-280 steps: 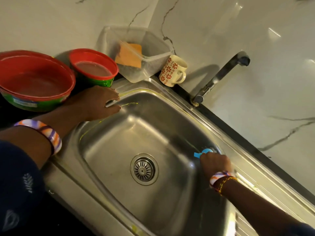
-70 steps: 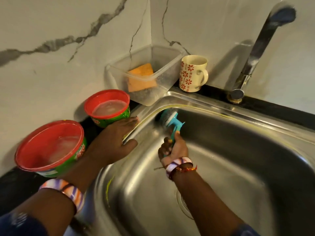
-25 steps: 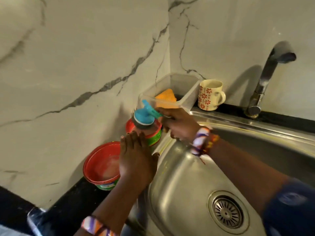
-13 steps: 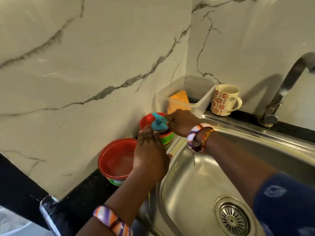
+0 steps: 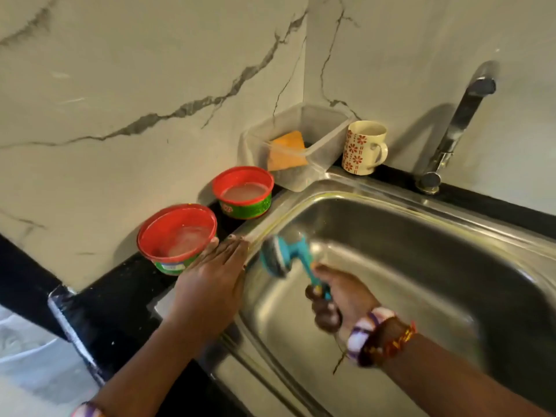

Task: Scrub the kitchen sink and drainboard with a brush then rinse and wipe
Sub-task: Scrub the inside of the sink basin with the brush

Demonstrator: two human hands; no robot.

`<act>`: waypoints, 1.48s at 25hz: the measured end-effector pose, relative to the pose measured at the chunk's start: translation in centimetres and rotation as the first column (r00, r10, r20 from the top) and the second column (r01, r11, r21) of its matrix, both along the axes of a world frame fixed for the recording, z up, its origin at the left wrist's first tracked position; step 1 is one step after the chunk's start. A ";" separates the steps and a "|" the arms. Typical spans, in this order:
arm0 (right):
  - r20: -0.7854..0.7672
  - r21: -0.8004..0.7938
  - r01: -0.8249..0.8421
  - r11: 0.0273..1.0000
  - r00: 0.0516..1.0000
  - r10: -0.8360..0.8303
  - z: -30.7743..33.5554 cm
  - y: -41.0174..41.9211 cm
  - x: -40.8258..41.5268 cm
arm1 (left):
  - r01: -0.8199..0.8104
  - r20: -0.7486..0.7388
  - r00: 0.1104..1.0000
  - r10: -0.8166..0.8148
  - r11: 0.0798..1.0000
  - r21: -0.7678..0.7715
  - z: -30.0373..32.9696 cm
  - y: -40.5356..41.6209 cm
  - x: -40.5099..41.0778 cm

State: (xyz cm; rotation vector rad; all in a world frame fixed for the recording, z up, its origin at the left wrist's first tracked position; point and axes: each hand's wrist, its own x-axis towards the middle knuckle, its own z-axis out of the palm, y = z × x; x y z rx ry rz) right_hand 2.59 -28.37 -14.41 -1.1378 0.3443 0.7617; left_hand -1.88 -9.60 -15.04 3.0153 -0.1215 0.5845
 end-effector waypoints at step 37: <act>-0.098 0.062 -0.042 0.997 0.994 0.048 -5.8 -0.4 3.9 | -0.324 0.051 0.925 0.378 0.850 -0.414 -1.9 -0.4 -4.6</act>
